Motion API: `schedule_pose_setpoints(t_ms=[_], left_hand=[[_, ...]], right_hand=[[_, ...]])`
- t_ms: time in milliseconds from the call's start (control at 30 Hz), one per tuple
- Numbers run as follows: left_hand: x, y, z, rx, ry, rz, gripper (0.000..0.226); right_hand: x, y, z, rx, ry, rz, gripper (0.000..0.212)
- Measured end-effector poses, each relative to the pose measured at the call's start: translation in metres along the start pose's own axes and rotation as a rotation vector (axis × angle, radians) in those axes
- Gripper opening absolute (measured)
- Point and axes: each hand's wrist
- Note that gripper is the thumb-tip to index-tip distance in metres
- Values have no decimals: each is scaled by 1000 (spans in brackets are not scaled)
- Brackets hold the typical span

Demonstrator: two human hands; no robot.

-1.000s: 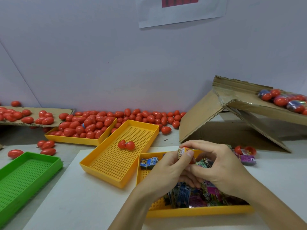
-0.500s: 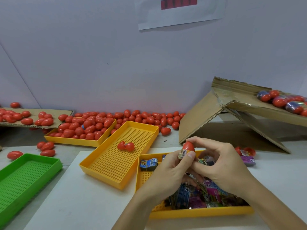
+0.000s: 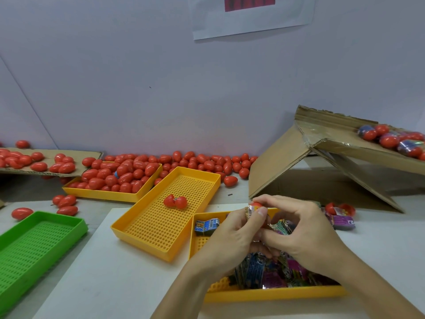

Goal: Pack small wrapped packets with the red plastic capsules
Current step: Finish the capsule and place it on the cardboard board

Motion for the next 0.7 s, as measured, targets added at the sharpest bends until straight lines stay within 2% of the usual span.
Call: schedule_pose_setpoints(t_ms=[333,500,700], left_hand=[[0,6,0,23,88,-25,33],[4,6,6,-104,41,-9,54],[5,9,7,-134,-2,8,43]], right_hand=[[0,3,1,86,23,106,43],[-4,-1,1,1,-5,61,48],[0,-5,0,-48,21,-56,50]])
Point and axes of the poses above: each hand's wrist, its own z-axis towards the middle knuckle, its own y-axis out of the back of the hand, x = y × z, and after that the axes turned 13 degrees about -z, right-handed
